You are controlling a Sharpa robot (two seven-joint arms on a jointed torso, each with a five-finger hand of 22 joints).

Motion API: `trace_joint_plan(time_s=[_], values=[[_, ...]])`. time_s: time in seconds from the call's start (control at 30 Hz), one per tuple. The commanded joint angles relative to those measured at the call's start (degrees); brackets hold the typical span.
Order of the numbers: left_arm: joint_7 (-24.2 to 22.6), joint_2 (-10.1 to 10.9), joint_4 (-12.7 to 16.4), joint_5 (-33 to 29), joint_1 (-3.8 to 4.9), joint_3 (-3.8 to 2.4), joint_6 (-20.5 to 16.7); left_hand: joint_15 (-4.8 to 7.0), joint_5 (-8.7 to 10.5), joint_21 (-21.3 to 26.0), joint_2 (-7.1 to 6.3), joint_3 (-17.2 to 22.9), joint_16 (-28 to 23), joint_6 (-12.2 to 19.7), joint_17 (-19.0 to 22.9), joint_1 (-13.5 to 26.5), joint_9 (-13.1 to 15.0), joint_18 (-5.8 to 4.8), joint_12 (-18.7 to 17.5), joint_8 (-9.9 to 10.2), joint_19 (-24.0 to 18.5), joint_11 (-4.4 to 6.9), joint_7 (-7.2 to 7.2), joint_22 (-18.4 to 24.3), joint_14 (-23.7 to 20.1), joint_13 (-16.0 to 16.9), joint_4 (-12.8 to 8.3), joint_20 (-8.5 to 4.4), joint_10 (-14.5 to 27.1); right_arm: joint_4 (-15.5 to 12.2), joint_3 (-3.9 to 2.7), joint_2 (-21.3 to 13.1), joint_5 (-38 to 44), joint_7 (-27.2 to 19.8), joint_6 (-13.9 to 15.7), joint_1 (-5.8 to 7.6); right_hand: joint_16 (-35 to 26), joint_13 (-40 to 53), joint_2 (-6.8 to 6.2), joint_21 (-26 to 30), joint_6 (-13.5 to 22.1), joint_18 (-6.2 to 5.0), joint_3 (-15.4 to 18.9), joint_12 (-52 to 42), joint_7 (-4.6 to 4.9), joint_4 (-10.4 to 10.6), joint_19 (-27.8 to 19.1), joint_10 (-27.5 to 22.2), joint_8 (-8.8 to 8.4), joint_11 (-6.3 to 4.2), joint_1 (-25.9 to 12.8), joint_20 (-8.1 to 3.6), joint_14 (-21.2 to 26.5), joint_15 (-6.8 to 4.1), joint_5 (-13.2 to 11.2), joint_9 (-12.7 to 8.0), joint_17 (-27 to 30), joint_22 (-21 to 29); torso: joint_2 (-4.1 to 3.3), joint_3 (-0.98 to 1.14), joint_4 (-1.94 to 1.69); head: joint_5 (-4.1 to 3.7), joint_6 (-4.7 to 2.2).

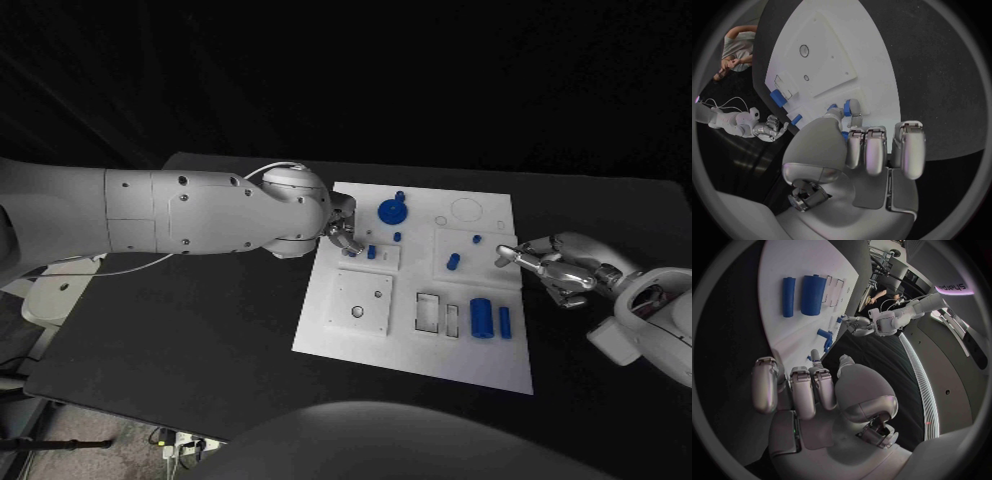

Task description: Assemble the parts on the task board

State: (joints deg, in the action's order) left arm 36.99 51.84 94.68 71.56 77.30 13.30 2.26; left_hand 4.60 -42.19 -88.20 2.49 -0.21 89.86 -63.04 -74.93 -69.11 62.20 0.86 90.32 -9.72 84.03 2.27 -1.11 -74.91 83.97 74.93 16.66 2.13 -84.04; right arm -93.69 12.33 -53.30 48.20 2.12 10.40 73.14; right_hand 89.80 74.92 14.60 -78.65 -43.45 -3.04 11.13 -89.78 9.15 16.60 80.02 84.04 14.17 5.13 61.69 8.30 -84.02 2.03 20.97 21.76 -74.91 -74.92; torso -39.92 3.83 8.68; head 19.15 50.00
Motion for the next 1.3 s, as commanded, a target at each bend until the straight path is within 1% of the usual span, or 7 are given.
trace_joint_plan(time_s=[0.03,0.37,0.5,0.73,1.03,1.1,1.3], values=[[-0.1,-0.2,-0.1,0.4,-0.03,-0.01,0.0,0.29,0.22,0.3,-0.05,0.4,0.1,0.2,-15.1,-0.2,0.1,-0.29,-0.3,-0.3,4.6,0.12,-0.09,-14.3,6.0,15.1,0.0,-0.52,-6.0,0.0,0.01,0.1,0.1,-0.4,-0.6,-0.11,0.2,15.1,0.16,0.2,0.2,-0.36,0.1,-0.2,0.06,-0.1,-0.3,6.0,-0.1,-0.04,0.1,-0.11,-6.0,-0.18,0.3,-0.1,-15.1,-10.6,0.02,0.03,0.04,0.03,0.0],[0.0,-0.3,-0.6,1.5,-0.09,-0.01,0.7,0.24,0.85,0.5,-0.42,0.6,0.1,0.5,-15.1,-0.1,0.1,-0.26,-0.3,-0.3,4.5,0.06,-0.19,-14.3,6.0,15.1,0.0,-0.49,-6.0,0.2,0.01,0.2,0.1,-0.5,-0.5,-0.35,0.2,15.1,0.16,0.2,0.2,-0.37,0.1,-0.2,0.06,-0.1,-0.3,6.0,-0.09,-0.04,0.2,-0.11,-6.0,-0.18,0.3,-0.1,-15.1,-10.6,0.04,0.0,0.05,-0.15,0.0],[0.0,-0.3,-0.6,2.0,-0.12,-0.01,0.9,0.13,3.0,0.5,-0.68,0.9,0.1,0.9,-15.1,0.6,0.0,-0.26,-0.3,-0.2,4.5,-0.09,-0.36,-14.3,6.0,15.1,0.0,-0.38,-6.0,0.2,0.01,0.2,0.1,-0.5,-0.5,-0.41,0.2,15.1,0.15,0.2,0.2,-0.37,0.1,-0.2,0.06,-0.1,-0.3,6.0,-0.09,-0.04,0.2,-0.11,-6.0,-0.18,0.3,-0.1,-15.1,-10.6,0.01,-0.01,0.05,-0.2,0.0],[0.0,-0.3,-0.5,2.3,-0.17,-0.01,1.1,0.02,4.72,0.6,-0.85,0.9,0.1,1.1,-15.1,1.5,0.0,-0.25,-0.3,-0.2,4.5,-0.21,-0.5,-14.3,6.0,15.1,0.1,-0.29,-6.0,0.2,0.01,0.1,0.1,-0.5,-0.5,-0.51,0.2,15.1,0.14,0.2,0.2,-0.37,0.1,-0.2,0.06,-0.1,-0.3,6.0,-0.09,-0.03,0.2,-0.11,-6.0,-0.18,0.3,-0.1,-15.1,-10.6,0.02,-0.01,0.0,-0.19,0.0],[0.0,-0.3,-0.3,0.9,-0.22,-0.01,1.2,-0.15,10.8,0.6,-0.65,0.3,0.1,1.1,-15.1,4.4,0.0,-0.25,-0.3,-0.4,4.5,-0.4,-0.67,-14.3,6.0,15.1,0.1,-0.1,-6.0,0.3,0.01,0.2,0.1,-0.5,-0.5,-0.58,0.2,15.1,0.11,0.3,0.2,-0.37,0.1,-0.2,0.07,-0.1,-0.3,6.0,-0.09,-0.03,0.2,-0.11,-6.0,-0.18,0.3,-0.1,-15.1,-10.6,0.03,0.0,-0.05,0.0,0.0],[-0.1,-0.3,-0.2,0.5,-0.23,-0.01,1.1,-0.2,13.28,0.6,-0.47,-0.1,0.1,1.0,-15.1,5.3,0.0,-0.25,-0.3,-0.5,4.5,-0.45,-0.72,-14.3,6.0,15.1,0.1,-0.05,-6.0,0.3,0.01,0.2,0.1,-0.5,-0.5,-0.59,0.2,15.1,0.09,0.3,0.2,-0.38,0.1,-0.2,0.07,-0.1,-0.3,6.0,-0.09,-0.03,0.3,-0.11,-6.0,-0.17,0.3,-0.1,-15.1,-10.6,0.04,0.0,-0.06,0.01,0.0],[-0.1,-0.2,-0.2,-0.1,-0.26,-0.01,1.0,-0.26,16.42,0.6,-0.1,-0.9,0.1,0.9,-15.1,7.0,0.0,-0.25,-0.3,-0.6,4.5,-0.53,-0.8,-14.3,6.0,15.1,0.1,0.02,-6.0,0.3,0.01,0.2,0.1,-0.5,-0.6,-0.62,0.2,15.1,0.09,0.3,0.2,-0.38,0.1,-0.2,0.07,-0.1,-0.3,6.0,-0.09,-0.03,0.3,-0.11,-6.0,-0.17,0.3,-0.1,-15.1,-10.6,0.0,0.0,-0.03,0.09,0.0]])
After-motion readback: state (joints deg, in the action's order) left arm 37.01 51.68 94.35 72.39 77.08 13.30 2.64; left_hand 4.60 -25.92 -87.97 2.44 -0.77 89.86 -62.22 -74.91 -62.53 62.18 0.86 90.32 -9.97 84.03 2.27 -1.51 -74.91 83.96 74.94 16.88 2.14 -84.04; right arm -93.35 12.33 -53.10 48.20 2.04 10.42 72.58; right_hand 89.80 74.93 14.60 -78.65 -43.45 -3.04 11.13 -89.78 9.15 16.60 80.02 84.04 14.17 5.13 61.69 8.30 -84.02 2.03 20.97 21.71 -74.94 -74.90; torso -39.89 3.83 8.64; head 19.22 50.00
